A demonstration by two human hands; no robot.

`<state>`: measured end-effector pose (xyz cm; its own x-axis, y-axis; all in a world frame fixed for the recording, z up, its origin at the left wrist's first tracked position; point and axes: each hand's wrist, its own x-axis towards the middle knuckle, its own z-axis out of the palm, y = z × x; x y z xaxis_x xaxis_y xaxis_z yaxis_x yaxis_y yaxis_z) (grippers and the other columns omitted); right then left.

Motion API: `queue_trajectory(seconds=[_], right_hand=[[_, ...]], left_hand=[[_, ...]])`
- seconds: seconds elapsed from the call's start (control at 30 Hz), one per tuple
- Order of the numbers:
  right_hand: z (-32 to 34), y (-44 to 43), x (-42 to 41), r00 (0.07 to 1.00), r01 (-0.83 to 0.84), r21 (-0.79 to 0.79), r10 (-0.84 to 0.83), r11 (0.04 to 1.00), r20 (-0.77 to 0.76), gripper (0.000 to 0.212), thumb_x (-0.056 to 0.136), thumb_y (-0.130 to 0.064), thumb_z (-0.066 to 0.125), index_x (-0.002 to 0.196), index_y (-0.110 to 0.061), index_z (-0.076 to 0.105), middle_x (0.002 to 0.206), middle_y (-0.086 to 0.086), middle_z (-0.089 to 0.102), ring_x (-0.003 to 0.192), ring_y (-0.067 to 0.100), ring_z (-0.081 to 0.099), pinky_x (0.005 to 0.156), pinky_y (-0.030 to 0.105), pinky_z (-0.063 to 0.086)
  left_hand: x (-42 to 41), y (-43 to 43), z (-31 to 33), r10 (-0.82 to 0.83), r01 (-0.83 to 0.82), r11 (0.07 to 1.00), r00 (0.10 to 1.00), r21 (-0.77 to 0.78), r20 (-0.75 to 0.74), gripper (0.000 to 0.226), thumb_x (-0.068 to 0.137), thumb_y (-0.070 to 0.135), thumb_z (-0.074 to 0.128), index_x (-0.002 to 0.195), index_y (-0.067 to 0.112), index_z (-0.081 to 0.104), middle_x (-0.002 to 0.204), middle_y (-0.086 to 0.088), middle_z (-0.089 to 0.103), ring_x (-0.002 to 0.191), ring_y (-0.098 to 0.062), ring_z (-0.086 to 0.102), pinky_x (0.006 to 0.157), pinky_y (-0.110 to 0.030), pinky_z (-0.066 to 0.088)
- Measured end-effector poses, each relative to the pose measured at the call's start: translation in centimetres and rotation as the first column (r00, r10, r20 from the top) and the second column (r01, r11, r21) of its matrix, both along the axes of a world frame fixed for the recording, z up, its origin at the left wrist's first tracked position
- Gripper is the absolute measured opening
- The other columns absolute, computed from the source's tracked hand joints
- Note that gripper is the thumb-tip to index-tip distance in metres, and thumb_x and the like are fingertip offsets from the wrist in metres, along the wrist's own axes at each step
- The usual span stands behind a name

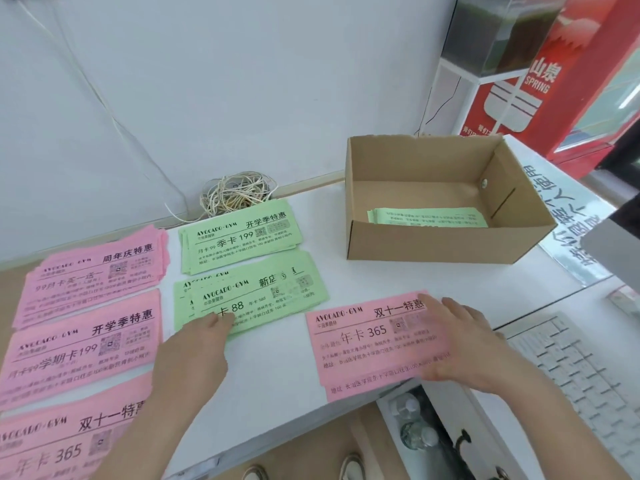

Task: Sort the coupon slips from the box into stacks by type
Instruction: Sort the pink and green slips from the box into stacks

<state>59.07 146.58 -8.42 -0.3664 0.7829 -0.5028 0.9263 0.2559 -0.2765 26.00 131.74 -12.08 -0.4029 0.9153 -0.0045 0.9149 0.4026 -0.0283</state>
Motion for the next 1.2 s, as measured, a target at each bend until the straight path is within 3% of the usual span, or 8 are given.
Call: queue_trajectory(seconds=[0.1, 0.27, 0.43, 0.53, 0.63, 0.77, 1.0, 1.2], right_hand=[[-0.5, -0.4, 1.4, 1.0, -0.001, 0.016, 0.001, 1.0, -0.001, 0.117, 0.068, -0.054, 0.075, 0.148, -0.042, -0.01, 0.158, -0.008, 0.009, 0.146, 0.018, 0.008, 0.113, 0.05, 0.021], [-1.1, -0.8, 1.3, 0.997, -0.03, 0.148, 0.04, 0.988, -0.065, 0.104, 0.072, -0.046, 0.071, 0.149, -0.038, 0.002, 0.144, -0.018, 0.028, 0.135, 0.012, 0.025, 0.107, 0.046, 0.027], [-1.8, -1.1, 2.0, 0.992, -0.02, 0.149, 0.038, 0.989, -0.121, 0.094, 0.078, -0.037, 0.067, 0.149, -0.041, 0.006, 0.145, -0.019, 0.03, 0.133, 0.012, 0.029, 0.106, 0.045, 0.029], [-2.0, -1.0, 2.2, 0.984, 0.022, 0.145, 0.004, 0.989, -0.18, 0.092, 0.081, -0.034, 0.067, 0.149, -0.042, 0.007, 0.147, -0.015, 0.032, 0.132, 0.016, 0.033, 0.107, 0.044, 0.032], [-1.9, -0.9, 2.5, 0.972, 0.07, 0.14, -0.036, 0.988, -0.233, 0.085, 0.084, -0.038, 0.066, 0.149, -0.041, 0.011, 0.141, -0.011, 0.04, 0.126, 0.016, 0.042, 0.105, 0.041, 0.036], [-2.0, -1.3, 3.1, 0.973, 0.055, 0.139, -0.022, 0.989, -0.229, 0.085, 0.084, -0.033, 0.066, 0.149, -0.041, 0.012, 0.136, -0.009, 0.042, 0.122, 0.018, 0.044, 0.103, 0.04, 0.037], [-2.7, -1.0, 3.2, 0.926, 0.158, 0.081, -0.119, 0.984, -0.358, 0.084, 0.085, -0.024, 0.068, 0.147, -0.042, 0.015, 0.12, -0.007, 0.048, 0.102, 0.01, 0.055, 0.09, 0.033, 0.046], [-3.1, -0.7, 2.9, 0.827, 0.317, 0.011, -0.27, 0.948, -0.493, 0.072, 0.086, -0.02, 0.069, 0.145, -0.034, 0.029, 0.103, -0.008, 0.057, 0.084, 0.001, 0.059, 0.066, 0.017, 0.041]], left_hand=[[4.4, 0.5, 0.3, -0.193, 0.19, 0.979, 0.98, 0.077, 0.045, 0.063, 0.043, -0.001, 0.079, 0.104, 0.014, 0.071, 0.109, -0.006, 0.069, 0.095, -0.026, 0.067, 0.061, -0.035, 0.057], [14.2, 1.7, -1.6, -0.532, 0.535, 0.845, 0.836, 0.015, 0.131, 0.055, 0.068, 0.059, 0.058, 0.108, 0.021, 0.067, 0.113, -0.001, 0.068, 0.1, -0.018, 0.066, 0.075, -0.028, 0.057], [15.4, 2.7, -1.3, -0.441, 0.461, 0.884, 0.877, -0.076, 0.189, 0.042, 0.05, 0.052, 0.086, 0.078, 0.025, 0.071, 0.095, 0.004, 0.073, 0.084, -0.013, 0.07, 0.05, -0.026, 0.054], [14.7, 2.3, -1.6, -0.43, 0.449, 0.891, 0.882, -0.067, 0.192, 0.033, 0.067, 0.032, 0.082, 0.096, 0.022, 0.069, 0.113, 0.003, 0.068, 0.095, -0.015, 0.068, 0.062, -0.029, 0.056], [14.4, 2.4, -1.0, -0.434, 0.457, 0.888, 0.873, -0.06, 0.221, 0.027, 0.06, 0.038, 0.081, 0.081, 0.027, 0.068, 0.09, 0.012, 0.07, 0.065, -0.009, 0.066, 0.043, -0.022, 0.047], [15.0, 2.4, -0.9, -0.433, 0.45, 0.888, 0.887, -0.093, 0.158, 0.06, 0.041, 0.049, 0.089, 0.092, 0.022, 0.071, 0.093, 0.004, 0.072, 0.072, -0.011, 0.069, 0.035, -0.024, 0.045], [14.1, 2.7, 0.2, -0.356, 0.354, 0.933, 0.894, 0.06, 0.271, 0.029, 0.098, 0.046, 0.035, 0.112, 0.03, 0.055, 0.109, 0.011, 0.064, 0.099, -0.016, 0.061, 0.078, -0.029, 0.044], [12.9, 3.1, 0.9, -0.285, 0.296, 0.954, 0.846, 0.048, 0.451, 0.041, 0.082, 0.058, 0.06, 0.115, 0.034, 0.062, 0.114, 0.016, 0.065, 0.104, -0.006, 0.056, 0.083, -0.016, 0.035]])
